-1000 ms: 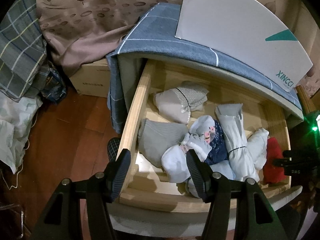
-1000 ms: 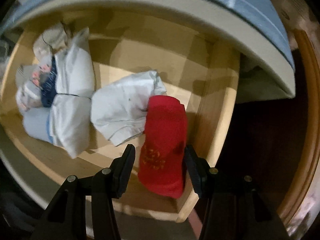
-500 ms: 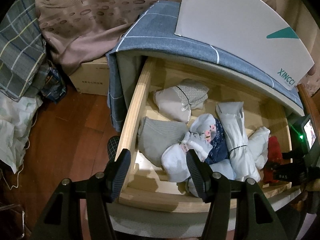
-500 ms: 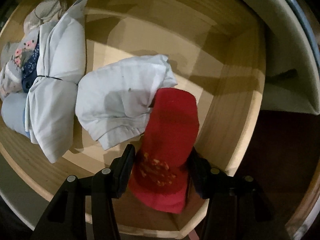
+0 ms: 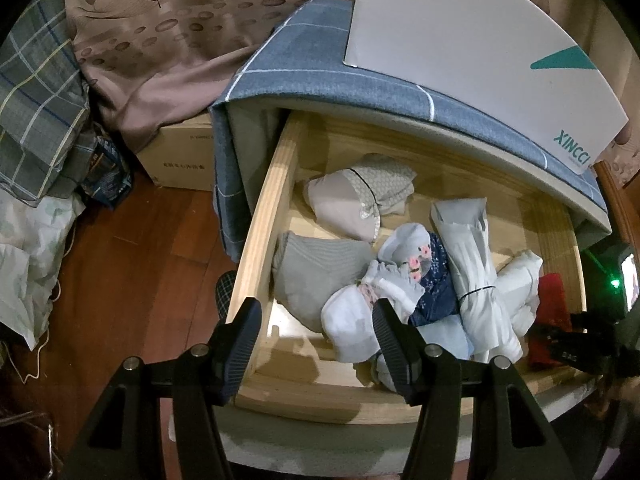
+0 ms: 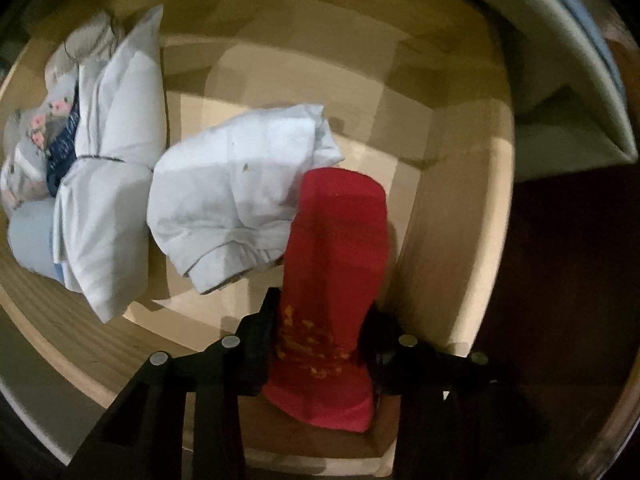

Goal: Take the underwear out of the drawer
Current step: 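Hold the red sock with the right gripper while the left gripper grasps the pink-flowered white sock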

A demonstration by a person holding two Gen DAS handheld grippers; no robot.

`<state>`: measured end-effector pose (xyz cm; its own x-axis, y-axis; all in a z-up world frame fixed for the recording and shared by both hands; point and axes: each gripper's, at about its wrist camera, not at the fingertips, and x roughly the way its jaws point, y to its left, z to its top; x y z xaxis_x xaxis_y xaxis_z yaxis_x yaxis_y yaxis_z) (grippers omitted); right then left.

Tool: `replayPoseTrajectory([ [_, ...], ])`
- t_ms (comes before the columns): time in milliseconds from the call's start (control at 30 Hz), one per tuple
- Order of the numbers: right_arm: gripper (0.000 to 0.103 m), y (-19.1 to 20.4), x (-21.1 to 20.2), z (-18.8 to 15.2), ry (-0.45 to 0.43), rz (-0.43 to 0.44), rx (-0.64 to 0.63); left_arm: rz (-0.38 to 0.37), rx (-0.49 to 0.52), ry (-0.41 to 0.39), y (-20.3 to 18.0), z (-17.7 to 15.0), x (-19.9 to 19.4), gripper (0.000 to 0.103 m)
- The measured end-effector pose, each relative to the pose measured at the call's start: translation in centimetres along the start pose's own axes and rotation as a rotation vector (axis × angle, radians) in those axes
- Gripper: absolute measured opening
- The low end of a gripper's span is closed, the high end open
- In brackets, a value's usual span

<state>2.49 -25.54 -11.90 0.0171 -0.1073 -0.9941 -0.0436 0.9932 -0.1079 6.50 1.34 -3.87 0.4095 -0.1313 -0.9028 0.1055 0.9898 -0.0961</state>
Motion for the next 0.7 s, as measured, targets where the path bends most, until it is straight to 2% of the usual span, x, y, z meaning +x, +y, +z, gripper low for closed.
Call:
replayPoseTrajectory([
  [333, 0.03, -2.0, -3.2, -3.9, -0.18, 0.11, 0.192, 0.003, 0.022, 0.025, -0.2, -0.2, 0.4, 0.059],
  [467, 0.03, -2.6, -3.8, -5.4, -0.238, 0.174, 0.271, -0.025, 0.045, 0.044, -0.4, -0.2, 0.5, 0.059],
  [533, 0.03, -3.2, -4.0, -5.8, -0.254, 0.205, 0.302, -0.049, 0.061, 0.067, -0.6, -0.1, 0.8, 0.059],
  [700, 0.03, -2.5, -4.1, -5.8, -0.263, 0.218, 0.315, -0.072, 0.101, 0.094, -1.1, 0.6, 1.2, 0.059],
])
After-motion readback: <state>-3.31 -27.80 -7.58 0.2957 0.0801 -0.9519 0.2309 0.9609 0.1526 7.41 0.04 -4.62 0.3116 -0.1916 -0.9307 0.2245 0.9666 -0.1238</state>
